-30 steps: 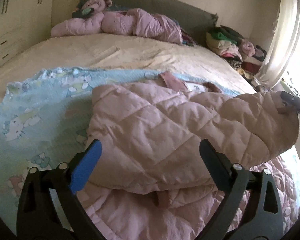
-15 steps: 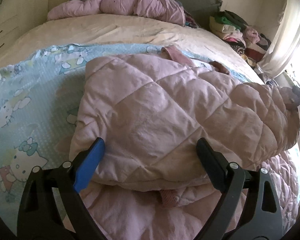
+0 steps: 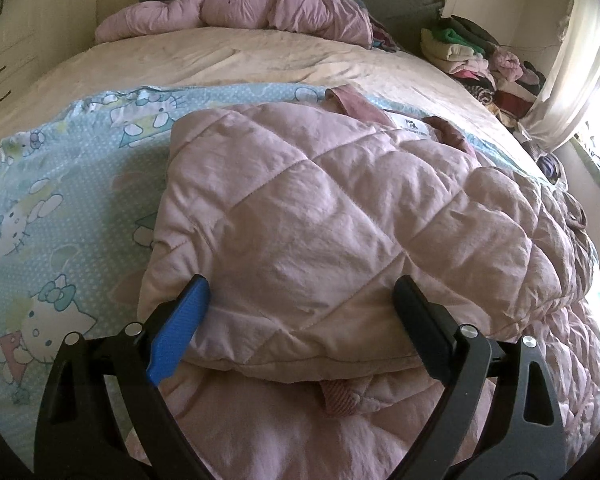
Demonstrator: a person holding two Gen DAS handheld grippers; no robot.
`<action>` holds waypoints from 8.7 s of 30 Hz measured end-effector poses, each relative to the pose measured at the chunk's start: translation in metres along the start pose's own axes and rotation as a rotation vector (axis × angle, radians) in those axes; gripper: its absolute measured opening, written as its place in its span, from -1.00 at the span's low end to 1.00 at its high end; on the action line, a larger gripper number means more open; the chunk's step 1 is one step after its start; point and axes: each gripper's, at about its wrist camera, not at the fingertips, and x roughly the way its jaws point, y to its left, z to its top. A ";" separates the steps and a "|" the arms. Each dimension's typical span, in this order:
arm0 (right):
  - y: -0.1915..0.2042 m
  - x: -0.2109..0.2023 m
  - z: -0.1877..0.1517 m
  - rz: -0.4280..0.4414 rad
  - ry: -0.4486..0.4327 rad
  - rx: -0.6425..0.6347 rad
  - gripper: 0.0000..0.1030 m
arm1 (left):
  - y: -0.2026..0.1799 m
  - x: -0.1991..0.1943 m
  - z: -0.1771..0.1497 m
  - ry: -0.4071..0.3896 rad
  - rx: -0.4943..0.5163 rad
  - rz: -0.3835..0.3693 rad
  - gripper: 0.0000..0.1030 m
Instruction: Fold large clothes
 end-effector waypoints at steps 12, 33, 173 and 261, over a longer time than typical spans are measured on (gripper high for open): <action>0.037 0.104 -0.062 -0.086 0.347 -0.125 0.53 | 0.000 0.003 -0.003 0.006 0.006 0.009 0.69; 0.017 0.079 -0.056 0.024 0.264 0.094 0.84 | -0.005 -0.018 0.006 -0.003 -0.003 0.004 0.80; -0.049 -0.235 -0.212 0.027 0.176 0.067 0.87 | -0.039 -0.220 -0.212 0.008 0.041 0.265 0.81; -0.112 -0.241 -0.093 0.124 -0.177 0.084 -0.71 | -0.024 -0.262 -0.100 -0.321 0.013 0.152 -0.75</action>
